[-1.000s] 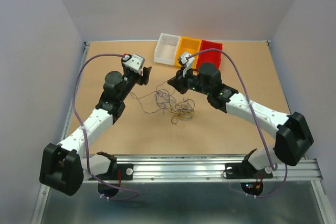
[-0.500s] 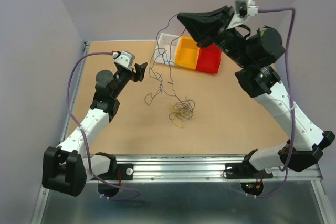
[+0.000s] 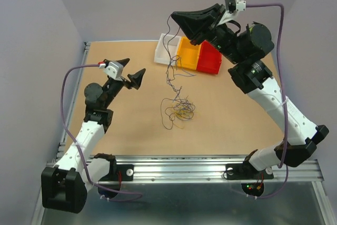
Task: Untangle the cables
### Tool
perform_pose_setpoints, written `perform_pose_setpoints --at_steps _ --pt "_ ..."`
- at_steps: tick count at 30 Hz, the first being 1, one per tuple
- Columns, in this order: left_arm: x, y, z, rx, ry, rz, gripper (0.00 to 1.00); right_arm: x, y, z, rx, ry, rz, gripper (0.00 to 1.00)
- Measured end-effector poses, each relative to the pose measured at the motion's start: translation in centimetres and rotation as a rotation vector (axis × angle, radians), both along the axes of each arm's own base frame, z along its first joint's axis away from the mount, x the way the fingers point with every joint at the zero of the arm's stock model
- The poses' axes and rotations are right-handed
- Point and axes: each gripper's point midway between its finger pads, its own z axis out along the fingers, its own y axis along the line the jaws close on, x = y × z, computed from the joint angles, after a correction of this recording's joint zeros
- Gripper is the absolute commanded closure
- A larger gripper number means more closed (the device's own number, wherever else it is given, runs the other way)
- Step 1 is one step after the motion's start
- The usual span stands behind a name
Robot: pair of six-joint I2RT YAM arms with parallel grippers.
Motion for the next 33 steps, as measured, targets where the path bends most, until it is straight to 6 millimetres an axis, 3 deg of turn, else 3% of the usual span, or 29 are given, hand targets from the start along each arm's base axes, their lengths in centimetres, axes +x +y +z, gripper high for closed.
perform_pose_setpoints --at_steps 6,13,19,23,28,33 --pt "-4.5 -1.7 3.3 0.007 -0.164 -0.166 0.1 1.6 1.6 -5.5 -0.07 0.124 0.019 0.99" --pt "-7.0 -3.5 3.8 0.036 -0.214 -0.318 0.1 1.9 3.1 -10.7 -0.144 0.22 0.076 0.99" --pt "-6.5 -4.1 2.7 0.038 -0.181 -0.355 0.11 1.0 4.0 -12.4 -0.186 0.244 0.148 1.0" --pt "-5.3 -4.2 1.5 0.03 -0.13 -0.347 0.22 0.3 4.3 -12.7 -0.201 0.24 0.192 0.99" --pt "-3.8 -4.5 0.0 0.004 -0.055 -0.354 0.24 0.0 4.6 -13.4 -0.215 0.247 0.219 0.99" --pt "-4.3 -4.9 0.4 -0.001 -0.061 -0.394 0.24 0.1 4.9 -14.4 -0.224 0.267 0.225 1.0"
